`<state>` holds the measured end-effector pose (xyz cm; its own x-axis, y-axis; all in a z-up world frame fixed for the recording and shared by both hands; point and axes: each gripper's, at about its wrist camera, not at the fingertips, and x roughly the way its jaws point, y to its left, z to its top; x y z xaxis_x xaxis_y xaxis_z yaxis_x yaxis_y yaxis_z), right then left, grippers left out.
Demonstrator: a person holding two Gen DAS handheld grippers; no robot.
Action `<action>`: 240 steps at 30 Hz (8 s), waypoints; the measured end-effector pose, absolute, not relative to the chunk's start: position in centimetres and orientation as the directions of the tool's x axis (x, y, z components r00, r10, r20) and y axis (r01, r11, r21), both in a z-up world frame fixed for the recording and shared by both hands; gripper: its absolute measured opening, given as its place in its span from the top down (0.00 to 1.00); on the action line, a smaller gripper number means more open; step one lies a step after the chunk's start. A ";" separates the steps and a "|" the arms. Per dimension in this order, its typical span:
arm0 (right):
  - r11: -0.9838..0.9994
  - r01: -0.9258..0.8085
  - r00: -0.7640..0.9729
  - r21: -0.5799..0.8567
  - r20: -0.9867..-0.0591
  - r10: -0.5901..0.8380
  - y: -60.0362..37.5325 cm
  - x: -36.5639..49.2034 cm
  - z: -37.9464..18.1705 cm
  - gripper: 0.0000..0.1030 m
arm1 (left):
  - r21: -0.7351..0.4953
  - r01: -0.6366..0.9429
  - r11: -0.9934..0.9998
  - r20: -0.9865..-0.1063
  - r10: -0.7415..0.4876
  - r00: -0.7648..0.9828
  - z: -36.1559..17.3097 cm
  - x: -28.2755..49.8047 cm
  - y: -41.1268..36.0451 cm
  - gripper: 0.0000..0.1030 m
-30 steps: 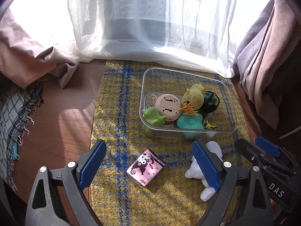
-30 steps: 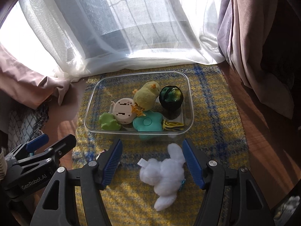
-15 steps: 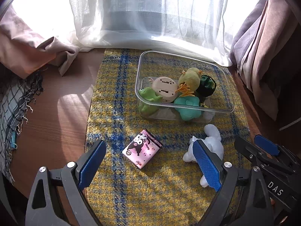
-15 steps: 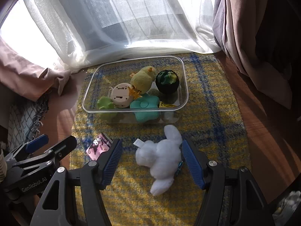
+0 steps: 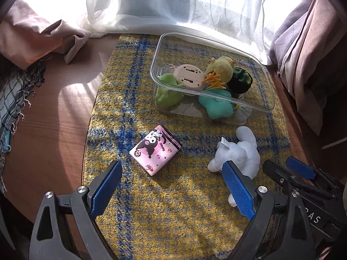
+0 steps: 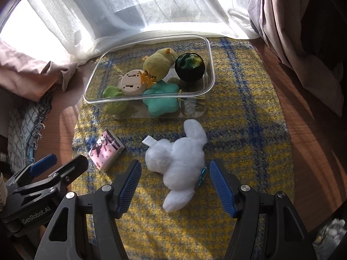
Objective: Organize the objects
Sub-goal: 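Close the right gripper on the white plush bunny while the left moves toward the pink tissue pack, then close the left gripper on the pink Kuromi tissue pack, then carry the tissue pack over the clear box with the left gripper while the right carries the bunny, then open the left gripper to drop the tissue pack in the box while the right releases the bunny, then withdraw both grippers from the clear box back over the mat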
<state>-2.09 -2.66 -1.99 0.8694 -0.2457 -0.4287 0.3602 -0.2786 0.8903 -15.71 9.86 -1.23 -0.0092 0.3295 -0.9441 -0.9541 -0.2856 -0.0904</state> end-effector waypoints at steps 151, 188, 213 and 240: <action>-0.308 0.248 0.803 0.918 -0.373 -0.464 -5.7 -5.5 0.4 0.42 | -0.191 -0.974 -0.121 -0.893 0.432 0.121 2.9 -17.1 15.4 0.79; -0.458 0.230 0.789 0.859 -0.440 -0.428 -15.2 -3.5 -4.2 0.42 | -0.179 -0.982 -0.054 -0.931 0.332 0.151 -1.5 -18.6 26.6 0.79; -0.481 0.288 0.765 0.828 -0.501 -0.405 -11.4 -6.1 -3.5 0.79 | -0.066 -0.995 -0.069 -0.913 0.408 0.032 1.2 -18.0 24.4 0.32; -0.335 0.273 0.899 0.902 -0.363 -0.245 -13.5 1.0 -1.5 0.88 | -0.054 -0.985 -0.163 -0.923 0.385 -0.013 0.1 -21.5 22.8 0.28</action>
